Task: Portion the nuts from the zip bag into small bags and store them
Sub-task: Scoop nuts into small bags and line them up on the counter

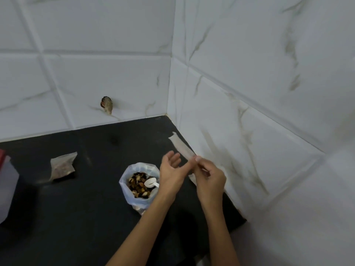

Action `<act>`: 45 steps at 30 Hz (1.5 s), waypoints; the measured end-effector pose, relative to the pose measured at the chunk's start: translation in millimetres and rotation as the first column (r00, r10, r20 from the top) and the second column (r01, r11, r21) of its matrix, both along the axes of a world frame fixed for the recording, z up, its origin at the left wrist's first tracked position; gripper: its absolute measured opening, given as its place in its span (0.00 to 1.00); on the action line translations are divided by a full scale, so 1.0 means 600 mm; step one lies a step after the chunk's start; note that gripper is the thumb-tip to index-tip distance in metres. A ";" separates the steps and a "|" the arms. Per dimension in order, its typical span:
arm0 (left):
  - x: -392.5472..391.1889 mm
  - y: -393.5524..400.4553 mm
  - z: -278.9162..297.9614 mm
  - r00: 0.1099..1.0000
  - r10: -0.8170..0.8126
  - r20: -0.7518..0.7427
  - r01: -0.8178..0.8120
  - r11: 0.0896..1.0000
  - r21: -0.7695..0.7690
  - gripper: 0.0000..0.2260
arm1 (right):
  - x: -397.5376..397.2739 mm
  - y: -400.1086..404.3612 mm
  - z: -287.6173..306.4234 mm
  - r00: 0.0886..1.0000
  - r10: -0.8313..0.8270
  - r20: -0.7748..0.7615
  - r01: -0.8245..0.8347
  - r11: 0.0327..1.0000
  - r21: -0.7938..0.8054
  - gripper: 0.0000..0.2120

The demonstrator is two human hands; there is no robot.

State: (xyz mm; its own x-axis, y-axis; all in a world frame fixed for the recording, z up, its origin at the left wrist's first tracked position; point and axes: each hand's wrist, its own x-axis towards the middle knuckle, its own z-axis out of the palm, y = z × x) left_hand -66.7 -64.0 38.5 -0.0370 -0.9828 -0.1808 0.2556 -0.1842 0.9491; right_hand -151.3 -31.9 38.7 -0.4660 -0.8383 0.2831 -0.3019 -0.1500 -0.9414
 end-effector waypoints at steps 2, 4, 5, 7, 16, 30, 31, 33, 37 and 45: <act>0.036 -0.006 0.015 0.996 0.084 -0.026 -0.086 0.993 -0.084 0.47 | 0.034 -0.007 0.008 0.980 0.157 0.120 -0.157 0.988 -0.014 0.09; 0.071 -0.006 0.028 0.987 0.159 -0.018 -0.160 0.976 -0.147 0.42 | 0.064 -0.009 0.011 0.938 0.292 0.188 -0.295 0.955 -0.011 0.11; 0.089 -0.005 0.030 0.979 0.203 0.000 -0.200 0.963 -0.178 0.38 | 0.076 -0.010 0.011 0.915 0.347 0.207 -0.357 0.934 0.014 0.12; 0.127 -0.005 0.028 0.952 0.290 0.094 -0.258 0.932 -0.255 0.31 | 0.099 -0.016 0.006 0.880 0.425 0.213 -0.457 0.879 0.134 0.13; 0.251 0.016 -0.008 0.643 0.449 0.620 -0.116 0.858 -0.501 0.36 | 0.182 -0.031 0.052 0.873 0.403 0.276 -0.440 0.894 0.089 0.06; 0.319 -0.010 -0.033 0.556 0.466 0.688 -0.073 0.852 -0.518 0.36 | 0.242 -0.070 0.076 0.705 0.589 0.396 -0.695 0.686 0.215 0.12; 0.321 -0.010 -0.034 0.564 0.465 0.683 -0.066 0.849 -0.524 0.35 | 0.246 -0.072 0.076 0.703 0.572 0.423 -0.691 0.689 0.218 0.12; 0.322 -0.008 -0.034 0.586 0.455 0.671 -0.057 0.849 -0.526 0.34 | 0.252 -0.073 0.074 0.705 0.545 0.454 -0.682 0.695 0.225 0.14; 0.325 -0.006 -0.038 0.644 0.451 0.618 -0.088 0.846 -0.526 0.30 | 0.254 -0.074 0.069 0.694 0.540 0.476 -0.692 0.682 0.236 0.14; 0.336 -0.008 -0.039 0.619 0.439 0.651 -0.018 0.837 -0.547 0.26 | 0.230 -0.078 0.060 0.668 0.643 0.375 -0.742 0.616 0.266 0.07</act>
